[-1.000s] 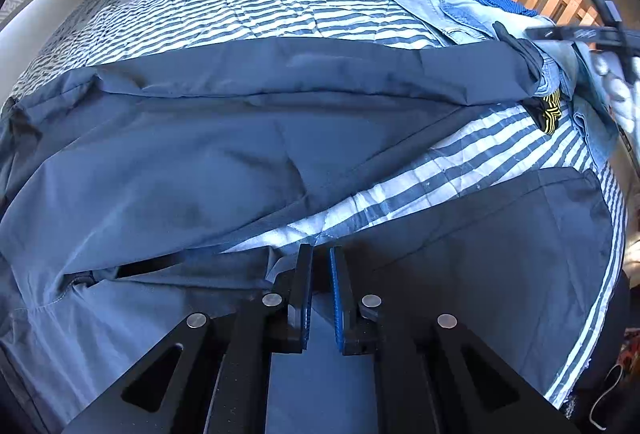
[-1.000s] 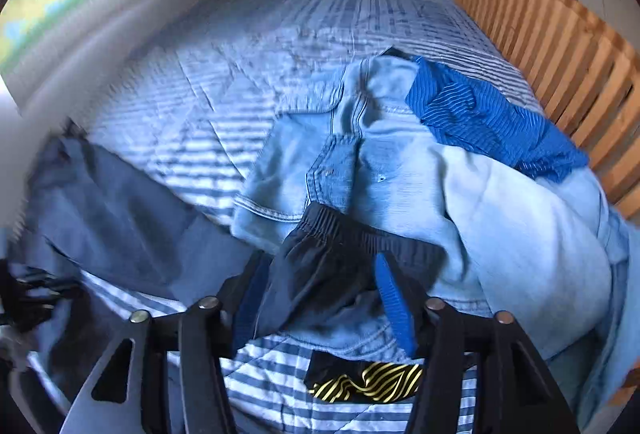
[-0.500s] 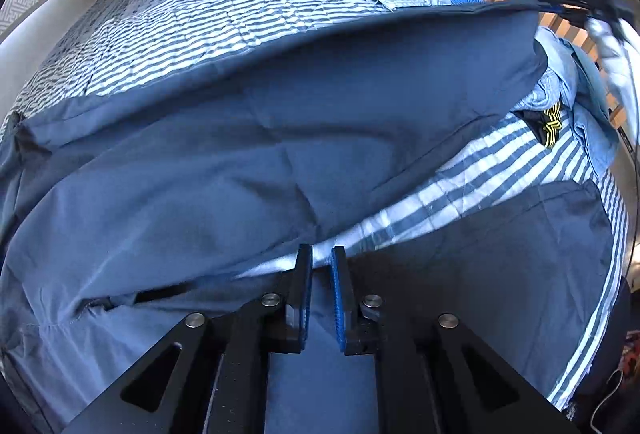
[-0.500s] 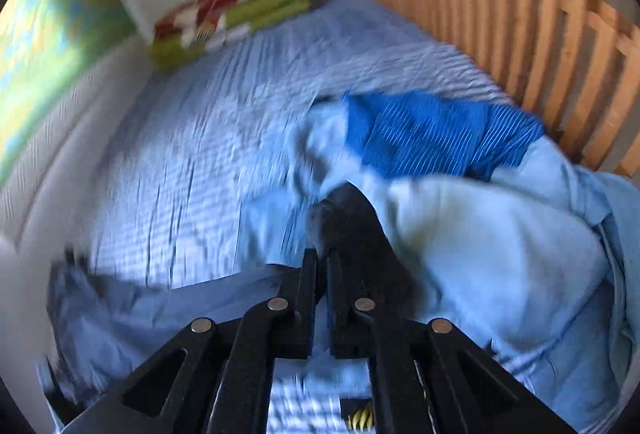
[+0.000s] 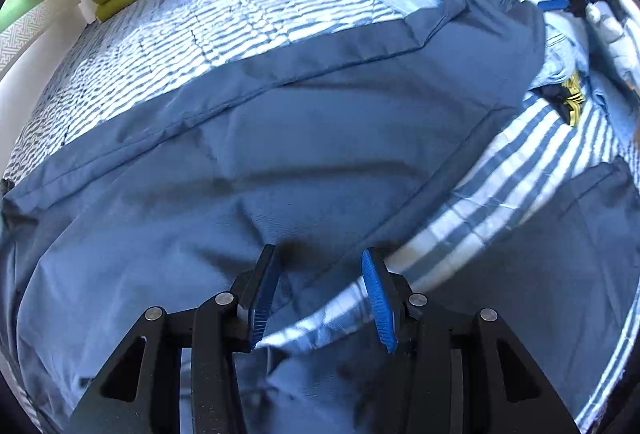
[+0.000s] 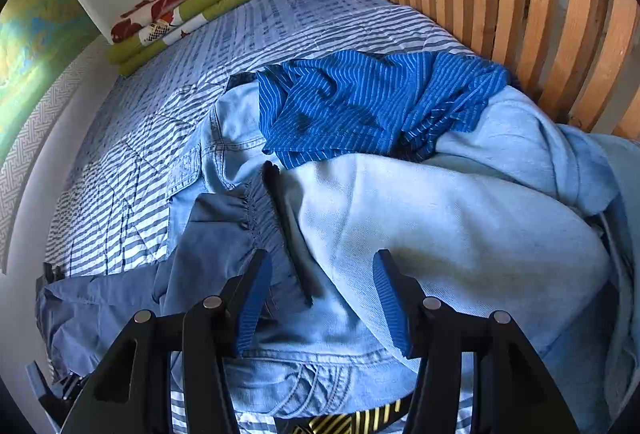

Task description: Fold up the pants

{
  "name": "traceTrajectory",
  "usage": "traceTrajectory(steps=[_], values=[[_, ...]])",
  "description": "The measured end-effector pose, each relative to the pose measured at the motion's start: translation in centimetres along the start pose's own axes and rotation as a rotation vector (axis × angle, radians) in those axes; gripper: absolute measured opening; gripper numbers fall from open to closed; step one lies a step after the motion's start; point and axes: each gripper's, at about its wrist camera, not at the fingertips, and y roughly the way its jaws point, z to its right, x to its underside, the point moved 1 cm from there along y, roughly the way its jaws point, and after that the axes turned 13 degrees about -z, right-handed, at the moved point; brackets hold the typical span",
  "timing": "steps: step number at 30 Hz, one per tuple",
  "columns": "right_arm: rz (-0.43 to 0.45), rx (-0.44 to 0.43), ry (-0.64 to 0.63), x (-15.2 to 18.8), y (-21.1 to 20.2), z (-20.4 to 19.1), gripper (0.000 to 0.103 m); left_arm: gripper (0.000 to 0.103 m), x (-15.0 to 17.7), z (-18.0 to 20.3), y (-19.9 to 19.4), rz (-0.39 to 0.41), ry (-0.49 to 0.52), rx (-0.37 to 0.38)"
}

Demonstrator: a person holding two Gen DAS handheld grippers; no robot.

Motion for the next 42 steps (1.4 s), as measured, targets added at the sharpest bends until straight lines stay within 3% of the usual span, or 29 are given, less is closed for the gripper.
traceTrajectory(steps=[4,6,7,8,11,14,16,18,19,20,23,24,27,30,35,38,42], values=[[-0.07,0.017,-0.092,0.1,2.5,-3.3,0.056,0.045,-0.5,-0.6,1.2,-0.016,-0.007,0.017],[-0.063,0.154,-0.148,1.2,3.2,-5.1,0.028,0.021,-0.6,-0.7,1.1,-0.009,-0.011,0.028],[-0.055,0.211,-0.175,1.7,3.4,-5.7,0.011,0.004,-0.6,-0.8,1.1,-0.01,-0.012,0.037],[-0.046,0.225,-0.185,2.0,3.1,-5.8,0.003,0.002,-0.6,-0.7,0.9,-0.007,-0.013,0.033],[0.058,0.204,-0.148,3.4,-0.6,-4.6,0.0,0.001,-0.4,-0.3,-0.3,0.015,-0.003,0.06],[0.21,0.28,-0.088,4.5,-5.2,-2.2,0.0,0.001,0.6,0.4,-2.1,0.049,0.006,0.091],[0.237,0.373,-0.064,5.0,-6.4,-0.4,0.0,0.001,1.3,0.9,-2.9,0.055,0.016,0.122],[0.16,0.351,-0.098,5.0,-5.6,0.5,0.001,0.002,2.3,1.5,-3.6,0.059,0.021,0.107],[0.12,0.325,-0.101,5.1,-5.0,0.6,0.002,0.012,2.7,1.5,-3.7,0.052,0.012,0.102],[0.078,0.288,-0.109,5.3,-4.4,0.4,0.011,0.021,3.1,1.3,-3.9,0.048,-0.004,0.108],[0.073,0.269,-0.162,5.9,-3.0,-1.4,0.052,0.025,5.0,0.1,-5.0,0.063,-0.069,0.122],[0.084,0.28,-0.173,5.9,-2.8,-1.7,0.056,0.025,5.8,-0.5,-5.4,0.069,-0.093,0.123],[0.052,0.273,-0.193,5.0,-1.1,-3.1,0.057,0.027,8.7,-2.9,-6.9,0.083,-0.165,0.091],[0.013,0.229,-0.153,3.8,0.4,-3.6,0.057,0.037,12.3,-5.9,-7.8,0.079,-0.256,0.076],[-0.014,0.071,-0.022,2.7,1.0,-2.0,0.058,0.037,17.5,-9.7,-6.8,0.039,-0.399,0.083],[-0.047,0.019,0.042,2.3,1.6,-1.3,0.058,0.037,19.1,-11.0,-5.7,0.024,-0.454,0.115],[-0.063,0.047,0.052,1.2,2.7,-2.4,0.058,0.037,19.2,-11.2,-4.5,0.007,-0.455,0.12]])
